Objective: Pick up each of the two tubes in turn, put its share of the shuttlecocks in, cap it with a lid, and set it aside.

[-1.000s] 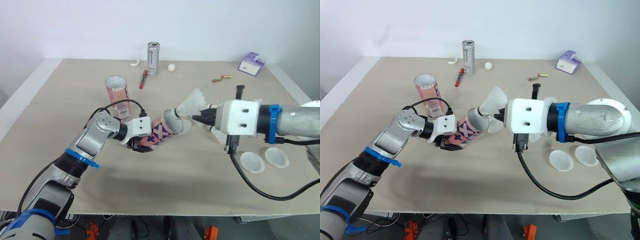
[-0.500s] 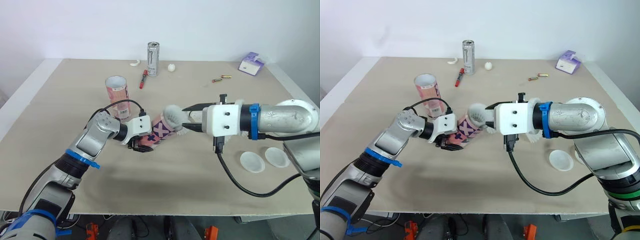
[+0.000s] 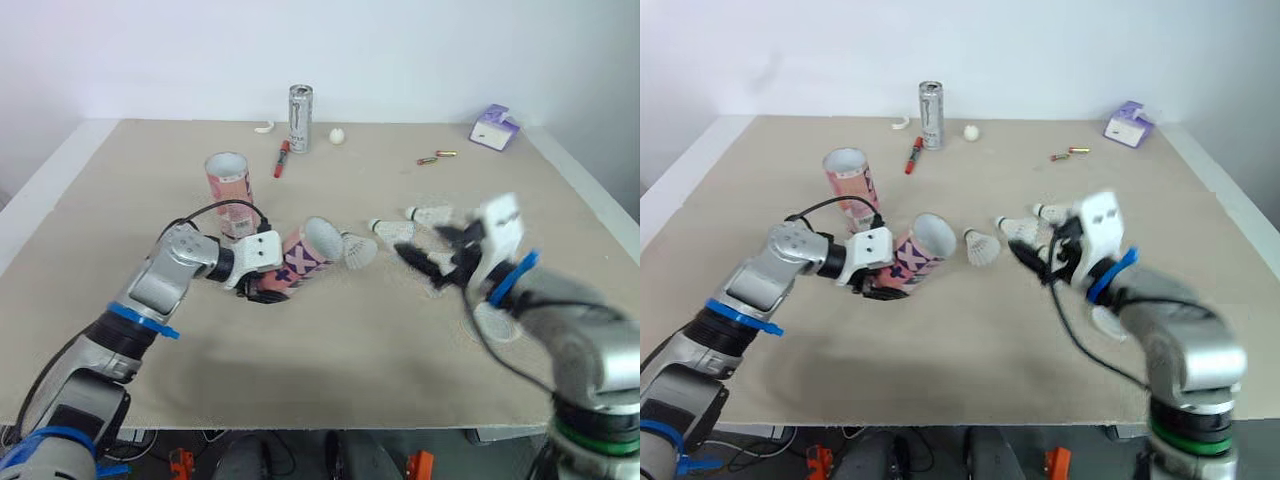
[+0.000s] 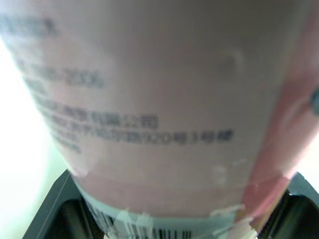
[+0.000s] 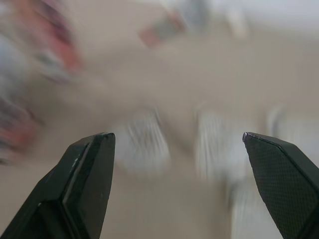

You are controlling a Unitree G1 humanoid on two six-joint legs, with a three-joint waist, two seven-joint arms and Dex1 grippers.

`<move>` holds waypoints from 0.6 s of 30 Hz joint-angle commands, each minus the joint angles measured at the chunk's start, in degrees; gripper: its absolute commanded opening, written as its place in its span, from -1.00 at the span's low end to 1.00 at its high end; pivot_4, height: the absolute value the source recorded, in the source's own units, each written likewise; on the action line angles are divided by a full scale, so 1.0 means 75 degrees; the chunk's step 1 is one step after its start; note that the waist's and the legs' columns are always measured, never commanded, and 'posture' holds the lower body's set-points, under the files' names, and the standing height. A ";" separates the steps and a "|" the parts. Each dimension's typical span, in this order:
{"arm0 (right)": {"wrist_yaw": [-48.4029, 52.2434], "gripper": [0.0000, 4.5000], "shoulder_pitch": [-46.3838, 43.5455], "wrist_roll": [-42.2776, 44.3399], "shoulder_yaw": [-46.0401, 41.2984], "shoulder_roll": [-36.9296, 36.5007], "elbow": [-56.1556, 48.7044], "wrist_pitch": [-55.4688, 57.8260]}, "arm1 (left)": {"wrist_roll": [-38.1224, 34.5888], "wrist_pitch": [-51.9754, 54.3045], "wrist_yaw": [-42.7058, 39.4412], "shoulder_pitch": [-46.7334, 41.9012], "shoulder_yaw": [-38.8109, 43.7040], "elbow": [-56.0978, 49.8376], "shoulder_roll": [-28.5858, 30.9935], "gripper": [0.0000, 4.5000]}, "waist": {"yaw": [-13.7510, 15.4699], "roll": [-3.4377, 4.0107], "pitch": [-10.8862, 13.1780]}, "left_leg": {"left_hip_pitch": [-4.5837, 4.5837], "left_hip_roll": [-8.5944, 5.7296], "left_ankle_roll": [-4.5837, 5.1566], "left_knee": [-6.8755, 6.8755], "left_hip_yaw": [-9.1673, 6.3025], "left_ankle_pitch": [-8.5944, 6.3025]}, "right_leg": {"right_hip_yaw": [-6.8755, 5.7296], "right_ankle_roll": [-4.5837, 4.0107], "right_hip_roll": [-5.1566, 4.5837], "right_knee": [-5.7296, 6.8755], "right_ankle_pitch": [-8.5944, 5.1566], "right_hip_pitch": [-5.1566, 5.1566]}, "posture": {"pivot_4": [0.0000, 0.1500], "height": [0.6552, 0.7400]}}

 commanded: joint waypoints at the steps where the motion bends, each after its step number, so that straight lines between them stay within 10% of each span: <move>1: -0.0914 0.95 -0.0317 -0.0433 0.0522 0.0725 0.0159 -0.0493 | -0.0034 -0.0383 -0.0380 -0.0084 0.0202 0.0154 0.0359 0.42 | -0.0042 0.0011 0.0004 | 0.0006 0.0003 -0.0001 -0.0002 -0.0002 0.0005 | -0.0002 0.0014 0.0020 0.0001 -0.0005 -0.0001 | 1.00 1.00; 18: -0.1873 0.95 -0.0948 -0.0309 0.1132 0.2412 0.0773 -0.0126 | 0.0045 -0.0379 -0.0337 0.0038 0.0241 0.0168 0.0452 0.42 | -0.0009 0.0012 0.0005 | -0.0001 0.0002 0.0003 -0.0004 -0.0012 0.0033 | -0.0013 0.0039 0.0024 -0.0010 0.0011 0.0004 | 1.00 1.00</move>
